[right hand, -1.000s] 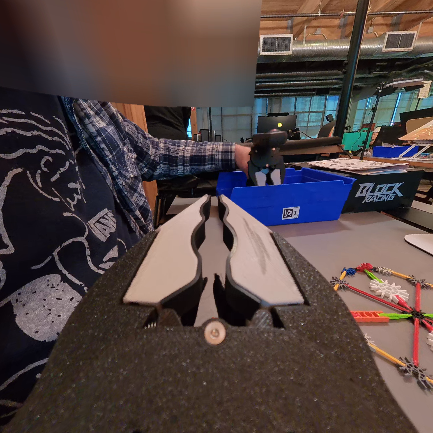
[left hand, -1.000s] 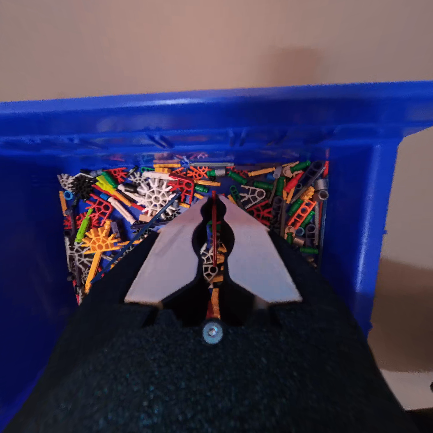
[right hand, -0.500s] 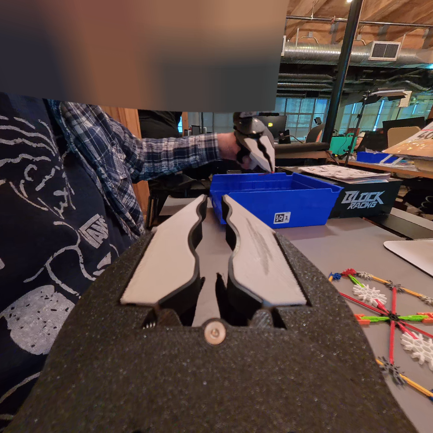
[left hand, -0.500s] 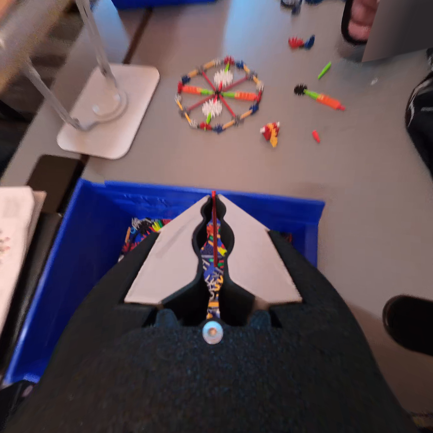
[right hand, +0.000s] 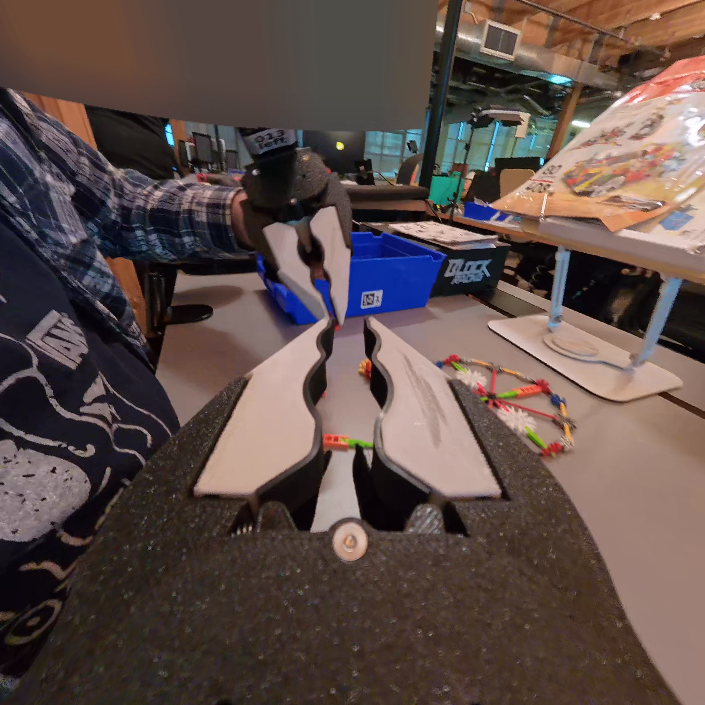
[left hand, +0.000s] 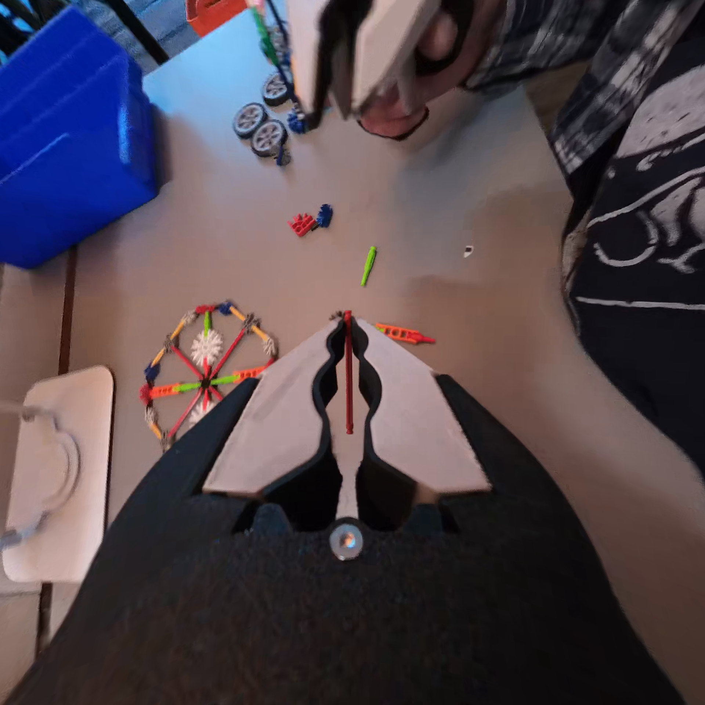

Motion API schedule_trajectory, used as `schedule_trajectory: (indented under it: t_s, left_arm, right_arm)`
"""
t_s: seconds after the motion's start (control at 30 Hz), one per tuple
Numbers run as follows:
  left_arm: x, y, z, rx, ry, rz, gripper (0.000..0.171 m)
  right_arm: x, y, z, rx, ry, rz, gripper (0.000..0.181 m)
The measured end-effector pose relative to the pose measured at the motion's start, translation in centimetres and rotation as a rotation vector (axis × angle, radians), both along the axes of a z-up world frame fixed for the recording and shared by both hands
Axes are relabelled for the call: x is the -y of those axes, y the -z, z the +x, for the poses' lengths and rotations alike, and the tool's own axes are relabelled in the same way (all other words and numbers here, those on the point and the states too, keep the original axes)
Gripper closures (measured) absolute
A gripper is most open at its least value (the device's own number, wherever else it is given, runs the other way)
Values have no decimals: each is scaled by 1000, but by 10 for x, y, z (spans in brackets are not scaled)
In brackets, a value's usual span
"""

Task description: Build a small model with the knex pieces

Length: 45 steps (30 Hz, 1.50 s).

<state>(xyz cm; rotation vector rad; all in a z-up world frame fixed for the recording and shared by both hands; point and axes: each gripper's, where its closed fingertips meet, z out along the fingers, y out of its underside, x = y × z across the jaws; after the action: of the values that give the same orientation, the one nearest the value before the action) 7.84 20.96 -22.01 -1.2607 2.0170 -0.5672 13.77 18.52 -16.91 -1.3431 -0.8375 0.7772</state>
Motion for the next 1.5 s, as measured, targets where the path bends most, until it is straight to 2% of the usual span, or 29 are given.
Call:
schedule_trajectory:
  t_s: [0.17,0.27,0.4,0.53,0.63,0.73,0.87,1.03,1.2,1.5]
  left_arm:
    - [20,37,40,3,90,208,171]
    - [30,58,48,-22,178,345,171]
    - [43,71,56,-26,224,404,171]
    - [42,66,63,36,190,433,171]
    - [38,54,66,109,135,384,171]
    - [30,41,66,160,102,421,171]
    - [29,26,66,212,115,580,171]
    - [29,28,65,211,165,750,171]
    - [44,38,70,229,244,739,171]
    - [39,32,70,262,207,603,171]
  right_arm:
    - [0,21,17,28,61,-29,167]
    - [-1,27,22,33,69,-32,167]
    - [-3,34,22,59,70,-37,167]
    - [0,39,16,89,41,-43,167]
    - [3,43,11,116,19,-50,165]
    - [2,47,9,137,21,-69,162]
    - [-4,52,5,129,21,-136,162]
    - [-3,49,5,84,-6,-174,161]
    - [5,61,0,151,-49,-202,160]
    - [11,72,-2,240,-9,-176,159]
